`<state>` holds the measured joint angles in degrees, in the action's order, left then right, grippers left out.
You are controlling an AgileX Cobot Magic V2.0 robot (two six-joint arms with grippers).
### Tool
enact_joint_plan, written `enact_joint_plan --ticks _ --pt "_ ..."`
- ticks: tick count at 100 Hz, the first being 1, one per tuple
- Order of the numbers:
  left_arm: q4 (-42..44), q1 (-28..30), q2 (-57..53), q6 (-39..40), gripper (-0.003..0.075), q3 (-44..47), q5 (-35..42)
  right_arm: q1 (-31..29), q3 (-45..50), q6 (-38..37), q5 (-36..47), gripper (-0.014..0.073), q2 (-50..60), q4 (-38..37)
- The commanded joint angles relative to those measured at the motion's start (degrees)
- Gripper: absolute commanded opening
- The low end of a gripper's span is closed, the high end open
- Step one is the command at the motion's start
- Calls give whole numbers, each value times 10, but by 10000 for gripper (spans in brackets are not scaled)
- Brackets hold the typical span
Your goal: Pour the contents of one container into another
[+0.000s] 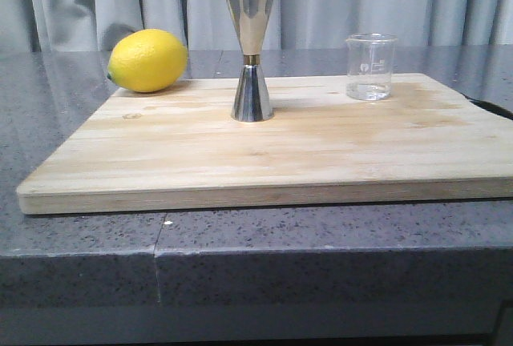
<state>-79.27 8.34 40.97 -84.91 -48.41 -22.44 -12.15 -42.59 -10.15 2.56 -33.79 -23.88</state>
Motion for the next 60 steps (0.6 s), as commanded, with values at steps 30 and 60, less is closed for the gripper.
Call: enact_joint_plan --ticks 30,60 --pt "-106 0 -232 4 502 305 152 46 229 -37 16 654 180 22" --pt "-109 0 -319 1 412 366 155 52 311 -37 32 628 270 22"
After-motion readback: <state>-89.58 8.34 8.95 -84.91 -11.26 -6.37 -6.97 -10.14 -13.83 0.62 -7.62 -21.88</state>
